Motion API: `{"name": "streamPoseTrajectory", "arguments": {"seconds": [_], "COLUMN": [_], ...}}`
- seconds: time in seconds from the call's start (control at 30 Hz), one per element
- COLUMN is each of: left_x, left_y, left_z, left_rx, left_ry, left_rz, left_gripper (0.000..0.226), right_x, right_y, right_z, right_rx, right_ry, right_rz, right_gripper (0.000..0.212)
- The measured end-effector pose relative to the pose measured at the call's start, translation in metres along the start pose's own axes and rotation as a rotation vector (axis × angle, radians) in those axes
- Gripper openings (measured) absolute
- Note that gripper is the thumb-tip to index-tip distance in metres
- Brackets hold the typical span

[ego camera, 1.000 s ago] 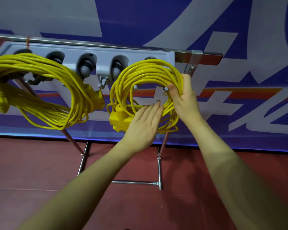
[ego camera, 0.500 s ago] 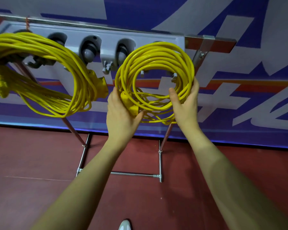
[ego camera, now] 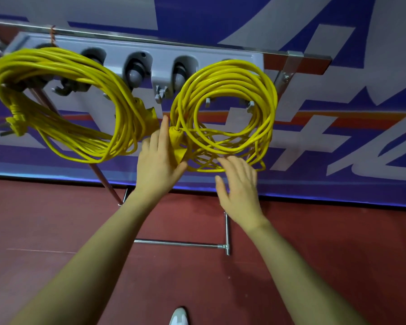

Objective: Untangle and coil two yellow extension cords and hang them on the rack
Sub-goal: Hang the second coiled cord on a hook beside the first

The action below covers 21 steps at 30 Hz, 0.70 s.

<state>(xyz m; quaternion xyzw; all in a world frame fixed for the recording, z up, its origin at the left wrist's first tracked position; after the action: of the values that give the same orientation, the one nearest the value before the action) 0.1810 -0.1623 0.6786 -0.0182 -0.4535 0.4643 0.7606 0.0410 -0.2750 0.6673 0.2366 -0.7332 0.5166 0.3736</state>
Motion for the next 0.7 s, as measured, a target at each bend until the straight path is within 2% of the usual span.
{"name": "streamPoseTrajectory", "arguments": {"seconds": [0.1,0.2,0.27,0.33,0.43,0.57,0.7], "left_x": [-0.003,-0.004,-0.002,-0.002,-0.003,-0.003,-0.002], "left_y": [-0.001,-0.002,0.000,0.003,0.007,0.012,0.019], "left_z": [0.000,-0.001,0.000,0.002,0.003,0.008,0.007], "left_rx": [-0.007,-0.014,-0.041,-0.083,-0.144,-0.192,-0.197], "left_ry": [-0.009,0.002,0.002,-0.055,-0.134,-0.186,-0.328], "left_rz": [-0.022,-0.018,-0.003,0.010,0.045,0.106,0.145], "left_gripper": [0.095,0.093,0.086,0.073,0.062,0.066,0.068], "right_x": [-0.038,-0.052,-0.051,-0.041,-0.021,-0.002,-0.010], "right_y": [-0.016,-0.031,-0.033,-0.025,0.001,0.012,0.010], "right_z": [-0.011,-0.005,-0.001,0.000,0.002,0.018,0.023], "right_rx": [0.153,0.188,0.177,0.170,0.206,0.124,0.178], "right_ry": [0.239,0.431,0.507,0.515,0.355,0.258,0.381], "right_rz": [-0.171,-0.175,-0.161,-0.112,-0.040,-0.001,-0.112], "right_gripper": [0.052,0.059,0.055,0.042,0.022,0.039,0.032]}}
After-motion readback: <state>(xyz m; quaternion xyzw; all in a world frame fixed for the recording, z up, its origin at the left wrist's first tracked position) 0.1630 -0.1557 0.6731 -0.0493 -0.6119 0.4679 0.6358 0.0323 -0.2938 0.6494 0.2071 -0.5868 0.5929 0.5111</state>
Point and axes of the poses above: each hand's wrist, its own y-axis away from the middle knuckle, its own x-axis out of the back of the hand, z = x × y, the point moved 10 cm from there along -y, towards the middle knuckle, and after that the axes turned 14 degrees about y, right-handed, at the moved point
